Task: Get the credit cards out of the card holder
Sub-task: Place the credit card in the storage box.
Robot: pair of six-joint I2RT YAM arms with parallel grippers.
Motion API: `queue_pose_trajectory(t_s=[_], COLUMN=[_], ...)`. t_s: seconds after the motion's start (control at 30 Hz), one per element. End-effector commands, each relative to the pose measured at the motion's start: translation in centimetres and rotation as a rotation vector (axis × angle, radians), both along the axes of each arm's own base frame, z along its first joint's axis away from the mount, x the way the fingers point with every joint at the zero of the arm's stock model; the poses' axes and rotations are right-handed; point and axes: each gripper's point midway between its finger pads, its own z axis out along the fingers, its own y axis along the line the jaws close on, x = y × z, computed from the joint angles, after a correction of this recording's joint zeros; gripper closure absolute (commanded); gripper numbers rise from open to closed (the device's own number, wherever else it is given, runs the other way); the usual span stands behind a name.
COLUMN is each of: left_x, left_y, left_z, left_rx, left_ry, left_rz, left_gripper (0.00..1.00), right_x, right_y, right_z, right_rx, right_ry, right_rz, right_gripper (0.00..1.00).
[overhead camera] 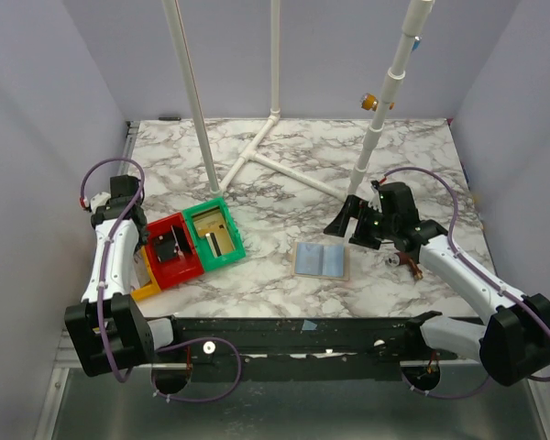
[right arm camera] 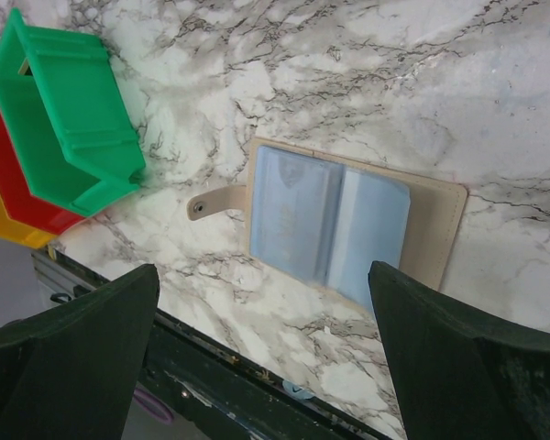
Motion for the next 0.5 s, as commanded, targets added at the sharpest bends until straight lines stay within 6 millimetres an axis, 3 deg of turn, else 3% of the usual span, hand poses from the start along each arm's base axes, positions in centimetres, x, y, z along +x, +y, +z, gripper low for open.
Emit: queue_pose_trajectory(t_s=[0.0,0.27,0.47], left_x=[-0.2,-0.9,-1.3], left_y=[1.1,1.0,0.6], left_z=[-0.8,-1.8,-2.3], left_rx=[0.051,0.029,0.002], left_ry=[0.071,0.159,0.173], left_rz=[-0.044,-0.078,-0.066], left_gripper=[1.00,0.99,0.91], right_x=[0.2,0.1,-0.1], right_y=[0.0,0.2,0.0], right_z=[0.3,-0.2,0.0], right_rx=[-0.003,0.006,0.003], right_ry=[-0.013,-0.014,-0.028], right_rz=[0.013,0.024,0.026], right_gripper=[0.00,0.00,0.00])
